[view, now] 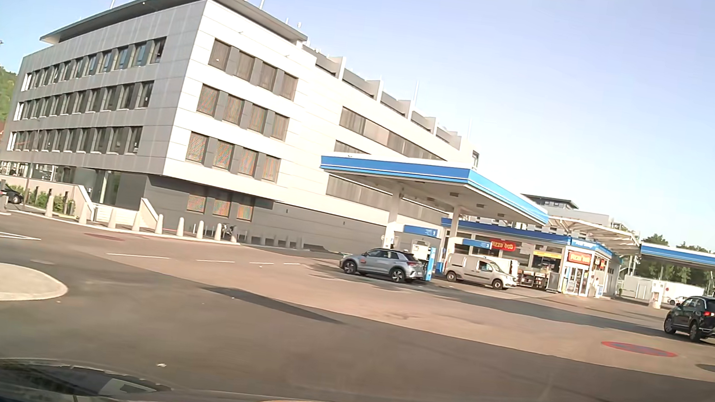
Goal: Follow the waypoints while adhering to traffic rules and regulations
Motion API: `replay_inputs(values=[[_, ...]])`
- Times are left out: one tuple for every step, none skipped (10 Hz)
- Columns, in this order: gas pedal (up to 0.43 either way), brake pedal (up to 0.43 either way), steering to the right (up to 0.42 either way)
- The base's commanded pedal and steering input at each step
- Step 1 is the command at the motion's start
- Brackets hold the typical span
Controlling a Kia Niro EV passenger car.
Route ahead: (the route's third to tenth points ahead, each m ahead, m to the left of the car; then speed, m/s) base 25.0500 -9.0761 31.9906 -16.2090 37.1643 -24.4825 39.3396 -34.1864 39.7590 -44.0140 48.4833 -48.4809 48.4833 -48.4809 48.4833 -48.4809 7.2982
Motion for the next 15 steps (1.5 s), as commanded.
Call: replay_inputs(values=[[0.008,0.000,0.145],[0.008,0.000,0.140],[0.008,0.000,0.134],[0.008,0.000,0.127],[0.020,0.000,0.123],[0.020,0.000,0.122],[0.047,0.000,0.122],[0.067,0.000,0.123],[0.067,0.000,0.126],[0.067,0.000,0.129],[0.067,0.000,0.131],[0.067,0.000,0.132],[0.047,0.000,0.132],[0.047,0.000,0.131],[0.059,0.000,0.132]])
